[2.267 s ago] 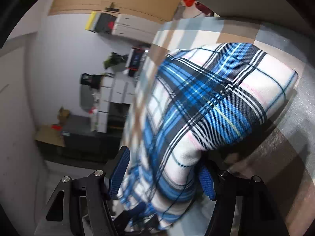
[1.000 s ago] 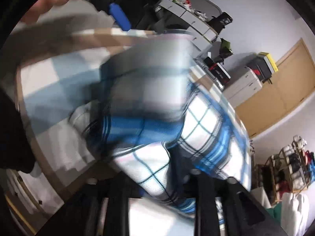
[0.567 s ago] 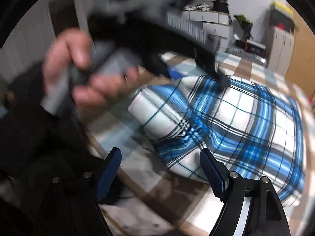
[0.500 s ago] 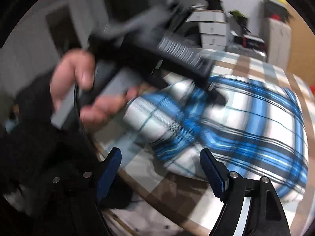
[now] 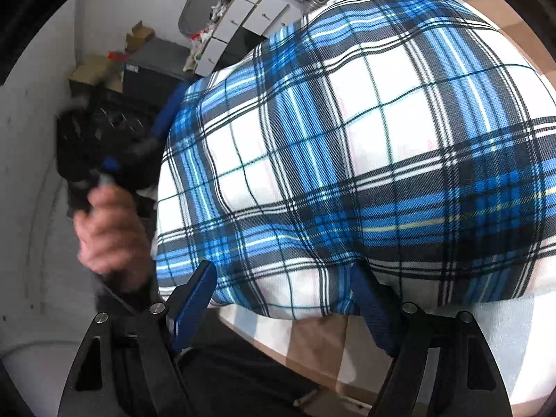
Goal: Fold large clothes
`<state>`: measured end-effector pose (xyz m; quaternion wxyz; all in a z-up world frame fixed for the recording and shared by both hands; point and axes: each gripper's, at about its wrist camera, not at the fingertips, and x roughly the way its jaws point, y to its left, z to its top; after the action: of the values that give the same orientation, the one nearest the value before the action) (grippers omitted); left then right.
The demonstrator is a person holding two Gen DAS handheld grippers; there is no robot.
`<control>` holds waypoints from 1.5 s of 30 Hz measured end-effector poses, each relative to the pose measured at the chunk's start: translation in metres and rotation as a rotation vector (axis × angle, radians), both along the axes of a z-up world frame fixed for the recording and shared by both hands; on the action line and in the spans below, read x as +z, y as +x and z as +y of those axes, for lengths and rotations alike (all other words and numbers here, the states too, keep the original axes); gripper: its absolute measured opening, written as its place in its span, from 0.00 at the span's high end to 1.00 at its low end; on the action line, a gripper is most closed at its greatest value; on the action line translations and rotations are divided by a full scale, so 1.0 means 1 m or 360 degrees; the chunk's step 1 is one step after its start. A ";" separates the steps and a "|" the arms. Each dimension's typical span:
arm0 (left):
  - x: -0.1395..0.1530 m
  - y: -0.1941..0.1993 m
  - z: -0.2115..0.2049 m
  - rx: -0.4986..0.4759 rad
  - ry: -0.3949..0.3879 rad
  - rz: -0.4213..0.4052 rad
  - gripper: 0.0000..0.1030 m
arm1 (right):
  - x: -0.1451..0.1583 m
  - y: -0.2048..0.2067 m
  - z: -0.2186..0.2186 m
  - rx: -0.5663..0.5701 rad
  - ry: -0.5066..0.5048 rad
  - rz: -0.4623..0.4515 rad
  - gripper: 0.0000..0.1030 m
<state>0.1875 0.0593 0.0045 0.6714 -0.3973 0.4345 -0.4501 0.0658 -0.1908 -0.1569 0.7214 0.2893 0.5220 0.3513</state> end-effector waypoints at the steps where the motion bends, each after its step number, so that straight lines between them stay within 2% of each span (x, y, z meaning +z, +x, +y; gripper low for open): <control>1: 0.002 -0.001 0.000 0.0028 0.0006 -0.0024 0.44 | -0.001 0.000 0.000 -0.0001 0.0008 0.0017 0.22; 2: 0.003 -0.004 0.002 0.0061 0.0060 -0.0036 0.44 | -0.002 0.002 0.000 -0.0006 0.0028 0.0041 0.22; 5: -0.007 -0.008 0.005 0.0115 0.0403 0.0016 0.44 | -0.004 0.003 -0.003 -0.0016 0.0087 0.0087 0.22; 7: -0.023 -0.012 0.003 0.0092 0.0635 0.0088 0.44 | -0.004 0.009 -0.004 -0.0024 0.0106 0.0107 0.22; 8: -0.030 -0.012 0.006 0.0067 0.0661 0.0130 0.44 | -0.002 0.000 -0.008 -0.0030 0.0112 0.0112 0.22; 12: -0.063 -0.021 -0.008 -0.0119 0.0660 0.0346 0.44 | -0.003 0.009 -0.005 -0.0047 0.0105 0.0119 0.21; 14: -0.065 -0.027 -0.018 -0.0186 0.0648 0.0354 0.44 | -0.006 -0.004 -0.017 -0.0049 0.0106 0.0117 0.21; 17: -0.053 -0.032 -0.031 -0.0217 0.0690 0.0252 0.45 | -0.007 -0.007 -0.022 -0.0047 0.0132 0.0124 0.21; 18: -0.047 -0.034 -0.036 -0.0218 0.0722 0.0204 0.62 | -0.008 -0.007 -0.024 -0.0047 0.0144 0.0129 0.21; 19: -0.042 -0.033 -0.040 -0.0209 0.0794 0.0171 0.88 | -0.008 -0.007 -0.028 -0.0048 0.0160 0.0135 0.21; 22: -0.035 -0.030 -0.035 -0.0161 0.0828 0.0142 0.90 | -0.004 -0.007 -0.035 -0.0032 0.0280 0.0143 0.21; 24: -0.023 -0.030 -0.033 -0.0134 0.0884 0.0068 0.91 | 0.003 -0.009 -0.043 -0.0037 0.0415 0.0113 0.19; 26: -0.015 -0.029 -0.031 -0.0114 0.0889 0.0007 0.91 | 0.018 -0.012 -0.064 -0.0113 0.0538 -0.0008 0.19; 28: -0.003 -0.031 -0.028 -0.0094 0.0922 -0.0082 0.92 | 0.028 -0.013 -0.086 -0.0243 0.0559 -0.0126 0.12; 30: -0.010 -0.033 -0.030 -0.0100 0.0978 -0.0087 0.92 | 0.027 -0.012 -0.104 -0.0386 0.0536 -0.0153 0.03; 35: -0.060 -0.044 -0.027 -0.0102 0.1089 0.0032 0.92 | -0.003 0.000 -0.107 -0.0450 0.0406 0.0064 0.04; 39: -0.082 -0.047 -0.004 0.0043 0.1169 0.0112 0.88 | 0.001 -0.001 -0.090 -0.0407 0.0213 0.0005 0.04; 41: -0.072 -0.051 0.007 0.0144 0.1243 0.0092 0.88 | 0.002 -0.002 -0.082 -0.0381 0.0127 -0.0022 0.04; 43: -0.053 -0.058 0.015 0.0218 0.1406 0.0026 0.88 | 0.004 -0.001 -0.082 -0.0378 0.0108 -0.0027 0.04; 44: -0.040 -0.063 0.015 0.0247 0.1433 -0.0025 0.88 | 0.005 0.000 -0.083 -0.0378 0.0112 -0.0022 0.04; 45: -0.025 -0.070 0.014 0.0264 0.1408 -0.0097 0.88 | 0.005 0.000 -0.082 -0.0379 0.0119 -0.0015 0.04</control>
<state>0.1173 0.0731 -0.0202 0.8230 -0.0922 0.5318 -0.1771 0.0659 -0.2729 -0.1518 0.7492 0.3744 0.4669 0.2838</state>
